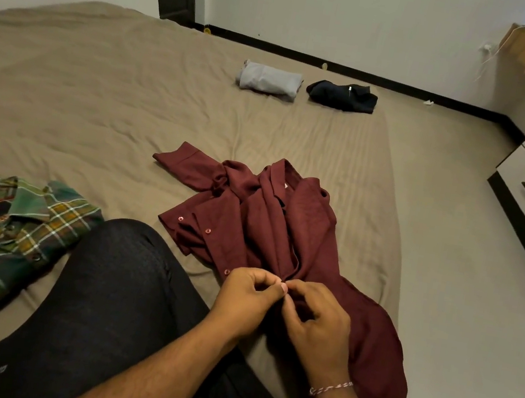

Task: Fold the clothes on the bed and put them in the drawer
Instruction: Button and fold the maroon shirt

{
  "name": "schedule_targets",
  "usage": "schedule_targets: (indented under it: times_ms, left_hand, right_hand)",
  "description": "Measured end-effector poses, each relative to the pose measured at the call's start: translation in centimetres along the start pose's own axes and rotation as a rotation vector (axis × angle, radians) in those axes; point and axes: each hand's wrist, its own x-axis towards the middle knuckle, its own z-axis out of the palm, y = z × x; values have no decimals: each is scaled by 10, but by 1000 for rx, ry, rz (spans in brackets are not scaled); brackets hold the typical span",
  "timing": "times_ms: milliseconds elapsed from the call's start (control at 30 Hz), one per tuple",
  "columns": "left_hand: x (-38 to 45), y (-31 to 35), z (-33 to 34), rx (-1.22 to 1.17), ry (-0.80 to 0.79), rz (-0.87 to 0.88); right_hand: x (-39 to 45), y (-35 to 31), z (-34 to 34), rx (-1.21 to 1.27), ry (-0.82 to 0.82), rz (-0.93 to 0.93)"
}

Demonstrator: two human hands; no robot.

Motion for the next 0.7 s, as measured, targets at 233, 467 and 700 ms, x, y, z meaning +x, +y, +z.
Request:
schedule_targets:
  times_ms: [233,467,700]
  left_hand:
    - [2,7,1,-162,-92,-26]
    - [3,5,4,49,-97,156]
    - [1,4,2,508,-133,446]
  right_hand:
    - [5,-7,-3,56,22,35]
    - [3,-10,2,336,80,365]
    - [9,-5,-8,458,111,507]
